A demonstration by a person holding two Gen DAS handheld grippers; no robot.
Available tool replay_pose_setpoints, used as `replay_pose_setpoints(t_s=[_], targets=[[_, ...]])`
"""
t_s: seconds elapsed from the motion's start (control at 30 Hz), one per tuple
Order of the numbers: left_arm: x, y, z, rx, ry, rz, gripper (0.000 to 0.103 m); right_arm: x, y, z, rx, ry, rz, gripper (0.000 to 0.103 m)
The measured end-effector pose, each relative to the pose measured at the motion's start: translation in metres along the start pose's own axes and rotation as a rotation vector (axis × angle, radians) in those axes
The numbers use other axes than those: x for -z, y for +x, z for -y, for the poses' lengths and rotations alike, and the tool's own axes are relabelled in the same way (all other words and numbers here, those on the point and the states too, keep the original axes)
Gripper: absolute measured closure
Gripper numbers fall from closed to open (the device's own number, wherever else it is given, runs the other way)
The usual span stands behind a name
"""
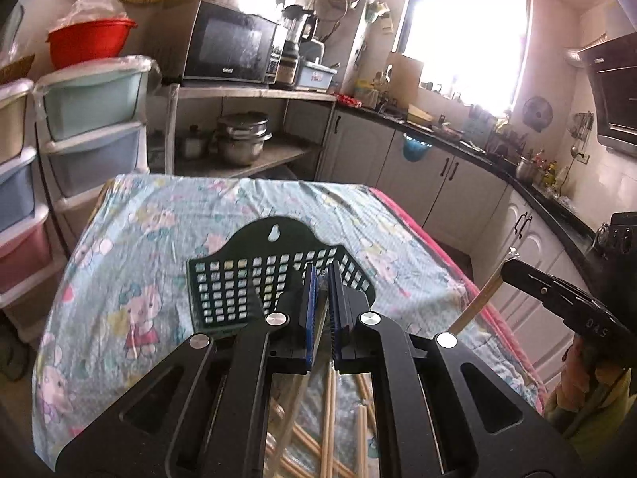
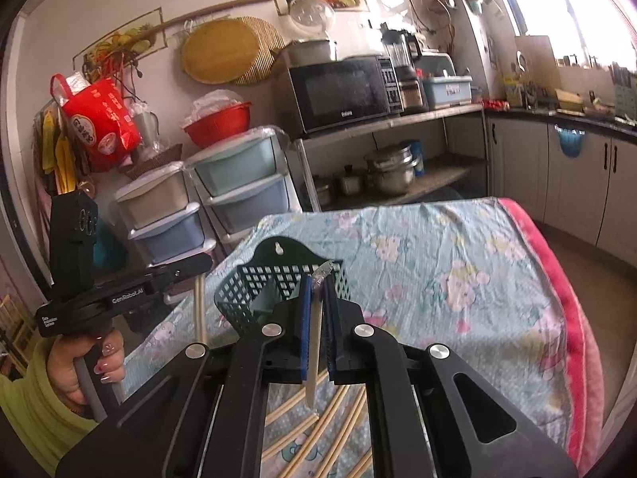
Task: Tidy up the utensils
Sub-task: 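Lift the held chopsticks with both tools and carry them above the green caddy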
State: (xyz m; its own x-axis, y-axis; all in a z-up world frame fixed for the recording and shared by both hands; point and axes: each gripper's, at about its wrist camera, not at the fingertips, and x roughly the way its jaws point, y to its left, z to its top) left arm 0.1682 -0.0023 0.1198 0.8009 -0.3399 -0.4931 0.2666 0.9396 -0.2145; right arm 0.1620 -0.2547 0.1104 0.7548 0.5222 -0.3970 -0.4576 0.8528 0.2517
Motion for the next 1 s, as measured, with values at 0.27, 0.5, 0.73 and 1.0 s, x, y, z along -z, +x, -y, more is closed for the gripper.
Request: replay_pose_setpoints(t_s=[0.27, 0.5, 0.73, 1.0], targets=[[-0.02, -0.008, 0.009, 0.017, 0.014, 0.047, 0.1, -0.02, -0.011, -0.003, -0.001, -0.031, 0.047, 0.097], [-0.042, -0.013, 0.007, 0.014, 0.013, 0.091, 0.1, -0.039, -0.015, -0.007, -0.006, -0.057, 0.081, 0.097], [-0.07, -0.023, 0.004, -0.009, 0.014, 0.172, 0.1, -0.063, -0.015, -0.013, -0.012, -0.07, 0.137, 0.097], [-0.099, -0.029, -0.006, -0.045, -0.008, 0.26, 0.1, -0.094, -0.004, -0.017, -0.019, -0.069, 0.19, 0.097]])
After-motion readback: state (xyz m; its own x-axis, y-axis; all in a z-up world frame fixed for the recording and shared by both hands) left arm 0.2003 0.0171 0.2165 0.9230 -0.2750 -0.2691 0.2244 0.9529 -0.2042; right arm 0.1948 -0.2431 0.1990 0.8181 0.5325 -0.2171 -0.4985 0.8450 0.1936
